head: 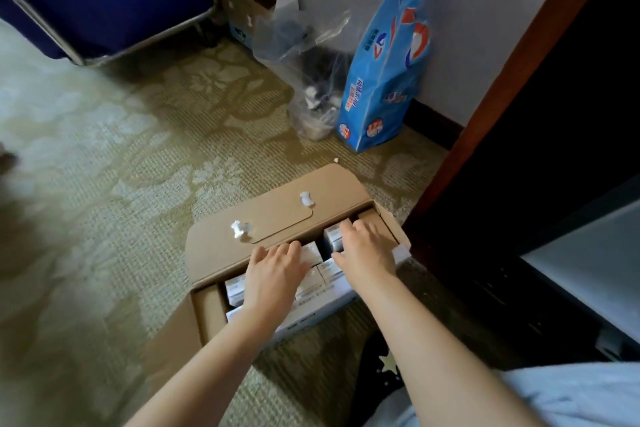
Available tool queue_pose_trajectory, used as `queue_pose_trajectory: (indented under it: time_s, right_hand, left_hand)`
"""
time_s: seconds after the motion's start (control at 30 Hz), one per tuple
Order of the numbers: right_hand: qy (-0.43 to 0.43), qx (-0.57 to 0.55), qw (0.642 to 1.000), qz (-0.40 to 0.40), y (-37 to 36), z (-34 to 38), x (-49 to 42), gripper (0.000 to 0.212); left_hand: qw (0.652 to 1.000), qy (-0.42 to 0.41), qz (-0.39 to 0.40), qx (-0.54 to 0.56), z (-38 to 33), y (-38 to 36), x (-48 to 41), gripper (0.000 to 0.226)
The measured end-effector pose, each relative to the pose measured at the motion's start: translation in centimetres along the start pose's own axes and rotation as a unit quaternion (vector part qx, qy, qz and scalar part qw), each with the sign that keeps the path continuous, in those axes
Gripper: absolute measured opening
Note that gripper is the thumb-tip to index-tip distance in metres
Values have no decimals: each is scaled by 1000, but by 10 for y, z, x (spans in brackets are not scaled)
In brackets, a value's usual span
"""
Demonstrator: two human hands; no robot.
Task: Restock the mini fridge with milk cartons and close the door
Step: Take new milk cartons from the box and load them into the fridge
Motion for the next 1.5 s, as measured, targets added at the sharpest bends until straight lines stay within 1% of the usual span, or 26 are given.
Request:
queue_pose_trajectory:
  time_s: [0.07,0.13,0.2,0.27,0.33,0.4,0.53,0.6,0.73,0.87,1.0,1.1,1.17,1.27,1.4,1.5]
  right_hand:
    - [-12,8,1000,-4,-5,-3,-4,50]
    - [-32,19,999,-18,-6,-5,-6,55]
    - [-56,30,997,-36,-5,-7,-9,55]
    - [-77,38,995,-47,-5,-7,-11,52]
    - [-88,49,994,-52,-5,-7,-14,50]
    - [-92,56,993,-49,-4,-7,-18,52]
    - [-75,71,994,-42,-2,-7,-16,60]
    - [-55,65,994,-64,2,-4,-7,57]
    - [-20,34,993,-113,16,-2,15,53]
    - [3,-7,984,-177,46,-3,40,45]
    - [8,-15,973,-231,75,-4,66,40]
    - [13,-7,966,-257,94,-4,88,38]
    - [16,4,961,-275,107,-4,107,38]
    - [21,19,954,-297,128,-2,139,38]
    - [32,49,947,-317,151,-2,188,41]
    - [30,70,935,-346,164,-14,229,46]
  left_hand:
    - [1000,8,-25,-17,1,-1,-1,23]
    - [999,24,-9,-25,0,-2,-4,24]
    - [998,33,2,-54,-4,1,-8,32]
    - [995,31,-20,-90,-9,6,-12,39]
    - [993,43,-2,-111,-9,6,-16,38]
    - [993,55,14,-108,-6,8,-20,32]
    - [995,60,29,-77,-4,11,-29,26]
    - [996,40,11,-82,-7,16,-23,24]
    - [992,-2,-34,-118,-8,8,-16,31]
    - [986,-29,-71,-146,-14,21,-4,33]
    - [990,-64,-98,-81,-9,50,17,30]
    - [986,-98,-135,13,-3,81,30,27]
    - [978,-124,-150,75,-5,98,40,30]
    - [961,-163,-176,137,-20,117,57,39]
    - [938,-208,-195,196,-49,144,76,28]
    - [924,-248,-197,213,-77,165,88,30]
Point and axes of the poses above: each hand's wrist, its own x-axis away from the middle knuckle, its own y-axis out of the back of the hand, z = x × y, the point moved 10 cm from there along -x, towards the middle knuckle, and after that the axes turned 15 degrees about z, right-handed, at the moved point
